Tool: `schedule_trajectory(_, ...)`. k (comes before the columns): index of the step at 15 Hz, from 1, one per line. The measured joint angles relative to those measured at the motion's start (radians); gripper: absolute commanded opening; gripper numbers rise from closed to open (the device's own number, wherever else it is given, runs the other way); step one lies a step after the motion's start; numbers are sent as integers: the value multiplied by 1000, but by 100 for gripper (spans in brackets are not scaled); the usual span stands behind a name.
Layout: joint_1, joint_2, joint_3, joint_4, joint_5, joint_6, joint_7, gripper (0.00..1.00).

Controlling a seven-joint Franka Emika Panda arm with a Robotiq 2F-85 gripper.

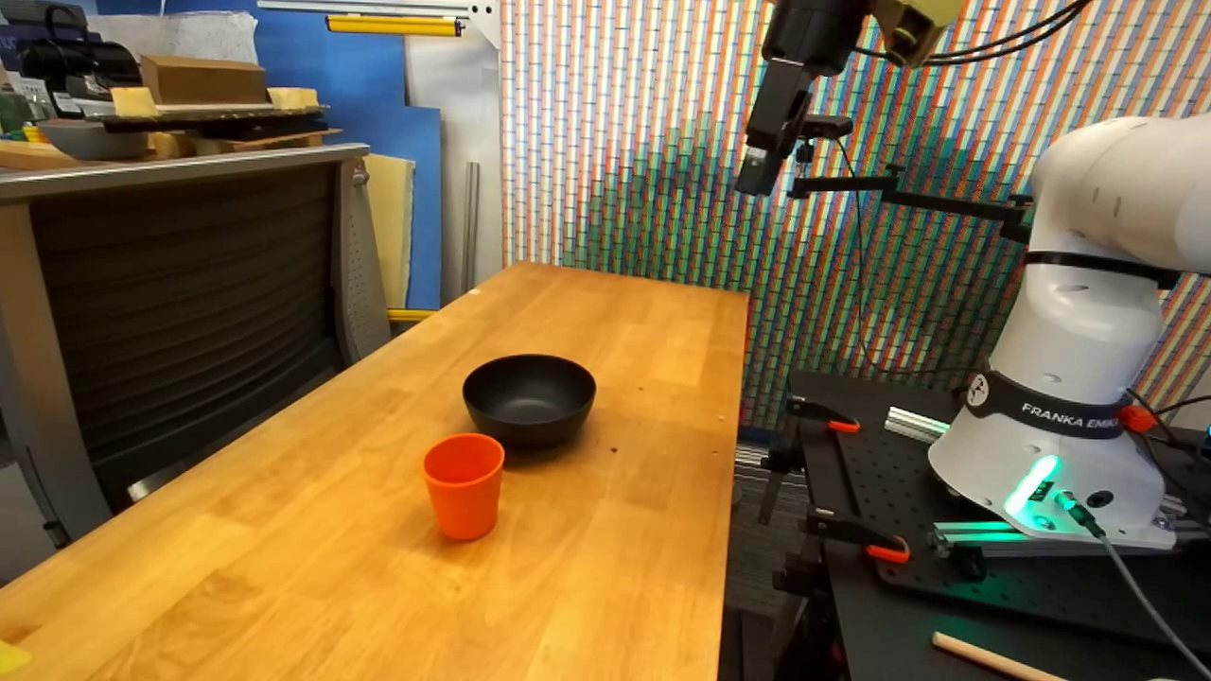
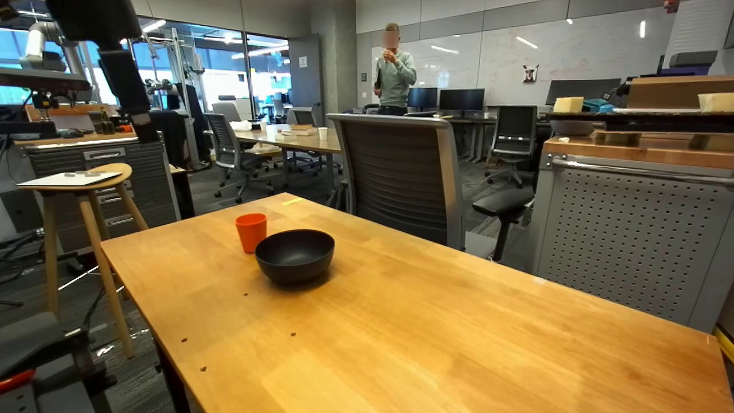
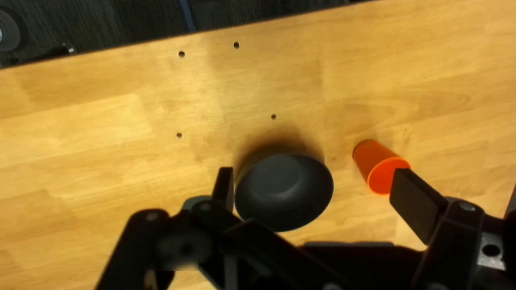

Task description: Place the orange cup in the black bowl

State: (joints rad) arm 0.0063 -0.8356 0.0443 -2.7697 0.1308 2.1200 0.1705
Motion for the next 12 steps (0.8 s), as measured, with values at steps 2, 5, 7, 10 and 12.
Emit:
schedule_trajectory(2, -1, 90, 49, -1, 0, 155, 58, 100)
schedule_trajectory(5, 4, 278, 136, 15, 0, 347, 136, 100)
schedule_trajectory(7, 6, 405, 181, 44, -9, 426, 176, 100)
schedule_trajectory(10, 6, 594, 232, 121, -80, 493, 240, 100)
schedule_trajectory(12, 6, 718, 251, 198, -176, 503, 299, 100)
